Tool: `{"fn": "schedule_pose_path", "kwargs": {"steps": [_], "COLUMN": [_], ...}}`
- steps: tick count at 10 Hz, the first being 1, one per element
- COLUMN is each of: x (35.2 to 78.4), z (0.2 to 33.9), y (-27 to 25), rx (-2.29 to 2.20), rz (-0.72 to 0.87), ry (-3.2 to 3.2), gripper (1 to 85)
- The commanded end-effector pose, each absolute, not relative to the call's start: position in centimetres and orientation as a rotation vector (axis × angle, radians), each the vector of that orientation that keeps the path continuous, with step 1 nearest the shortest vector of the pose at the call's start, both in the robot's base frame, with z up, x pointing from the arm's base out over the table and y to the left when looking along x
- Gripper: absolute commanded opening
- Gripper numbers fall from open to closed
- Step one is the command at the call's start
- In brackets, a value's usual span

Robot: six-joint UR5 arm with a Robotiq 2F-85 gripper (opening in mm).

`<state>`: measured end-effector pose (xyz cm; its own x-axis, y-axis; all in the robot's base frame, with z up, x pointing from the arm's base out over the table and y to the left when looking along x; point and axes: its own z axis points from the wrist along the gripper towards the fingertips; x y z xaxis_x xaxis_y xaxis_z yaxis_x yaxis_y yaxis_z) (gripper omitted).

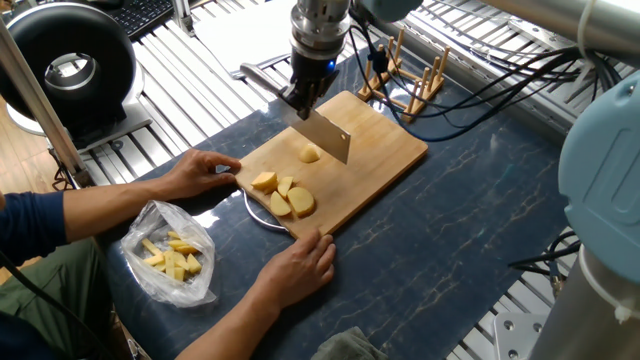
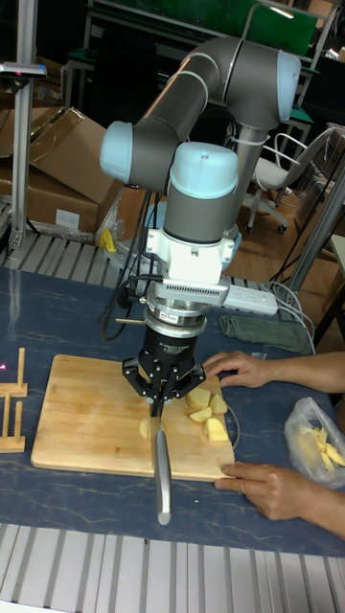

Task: Chop the potatoes

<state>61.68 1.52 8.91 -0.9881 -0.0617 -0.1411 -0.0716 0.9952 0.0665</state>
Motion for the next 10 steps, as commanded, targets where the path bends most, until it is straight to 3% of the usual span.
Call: {"fn": "schedule_pose_path", "kwargs": {"steps": [1,10], "x": [61.72,61.67], "z": [8.52,8.28], "y": [1.84,2.12], "rx": [-0.085,-0.071], "rz": [0.125,0.131], "ry": [2.99,2.989], "gripper": [1.0,1.0]}}
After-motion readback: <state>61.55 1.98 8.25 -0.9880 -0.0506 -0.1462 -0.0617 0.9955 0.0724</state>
